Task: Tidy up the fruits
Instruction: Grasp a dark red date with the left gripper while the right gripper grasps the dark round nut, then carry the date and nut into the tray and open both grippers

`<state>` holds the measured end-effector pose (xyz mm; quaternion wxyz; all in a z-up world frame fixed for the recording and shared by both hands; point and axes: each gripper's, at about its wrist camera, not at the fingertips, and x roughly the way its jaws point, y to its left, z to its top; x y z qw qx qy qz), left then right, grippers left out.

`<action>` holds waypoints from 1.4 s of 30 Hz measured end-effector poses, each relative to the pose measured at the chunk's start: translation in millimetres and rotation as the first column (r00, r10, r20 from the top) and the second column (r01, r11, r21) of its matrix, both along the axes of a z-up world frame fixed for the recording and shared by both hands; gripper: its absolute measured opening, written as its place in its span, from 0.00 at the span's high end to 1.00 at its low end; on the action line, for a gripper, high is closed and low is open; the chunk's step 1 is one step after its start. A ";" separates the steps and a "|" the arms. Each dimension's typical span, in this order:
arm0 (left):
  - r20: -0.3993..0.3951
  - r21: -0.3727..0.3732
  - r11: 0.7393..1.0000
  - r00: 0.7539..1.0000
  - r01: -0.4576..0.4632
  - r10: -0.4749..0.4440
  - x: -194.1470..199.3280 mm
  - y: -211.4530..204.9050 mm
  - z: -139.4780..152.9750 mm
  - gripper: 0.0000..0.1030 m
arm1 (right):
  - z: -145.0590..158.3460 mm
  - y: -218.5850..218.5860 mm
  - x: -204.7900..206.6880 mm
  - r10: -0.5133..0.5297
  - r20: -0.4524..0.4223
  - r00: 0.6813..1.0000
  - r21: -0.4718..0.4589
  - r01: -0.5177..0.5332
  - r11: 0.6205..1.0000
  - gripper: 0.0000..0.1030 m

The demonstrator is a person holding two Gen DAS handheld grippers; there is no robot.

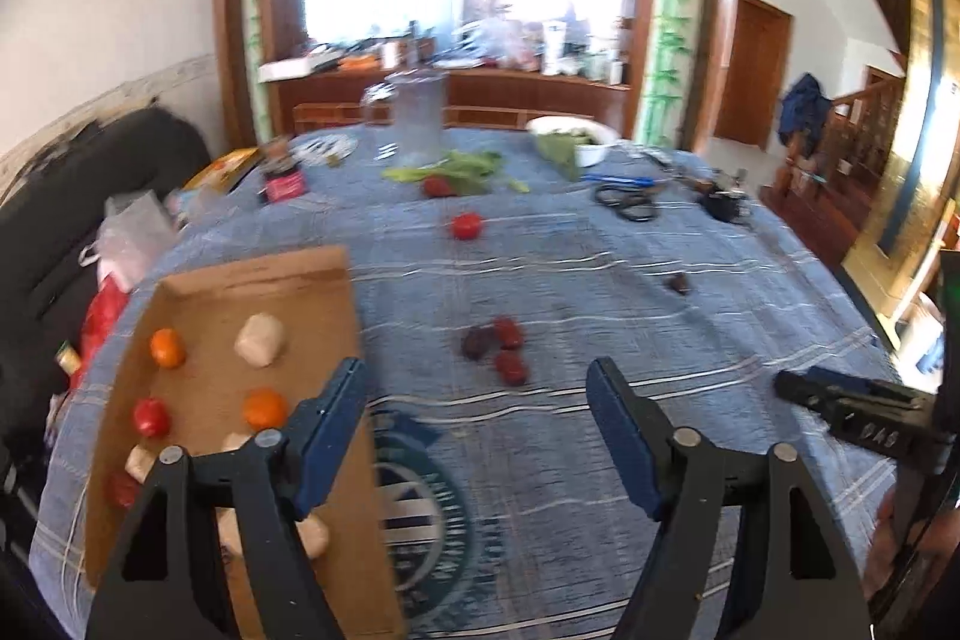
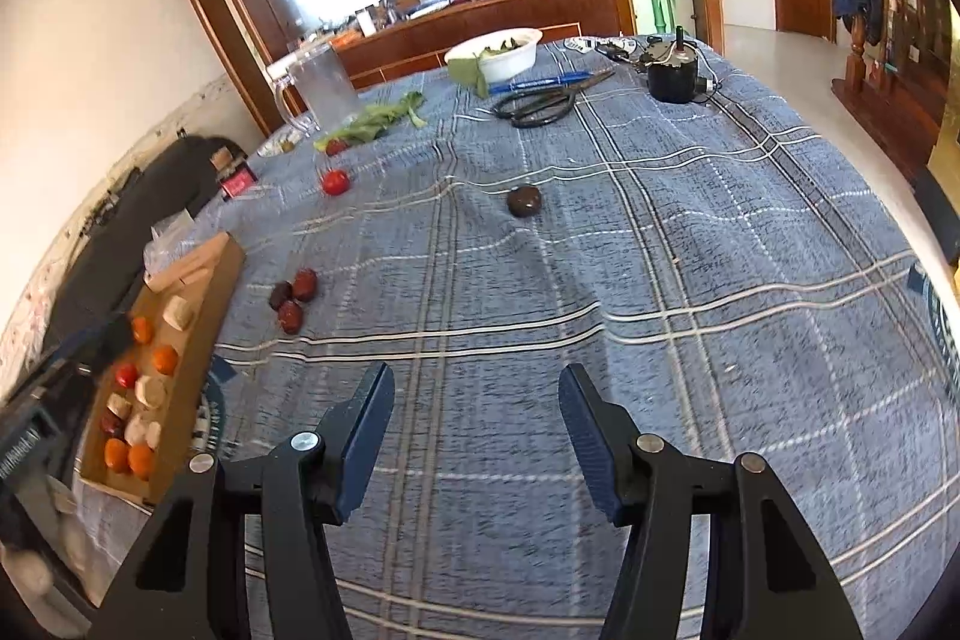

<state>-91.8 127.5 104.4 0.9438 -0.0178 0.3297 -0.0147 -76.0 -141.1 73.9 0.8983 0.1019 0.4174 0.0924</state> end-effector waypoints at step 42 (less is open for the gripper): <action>-0.270 0.010 0.994 0.957 0.112 -0.105 155.5 -47.6 -89.5 0.80 | -51.0 5.4 179.5 0.019 -0.087 0.996 -0.046 -0.023 0.999 0.72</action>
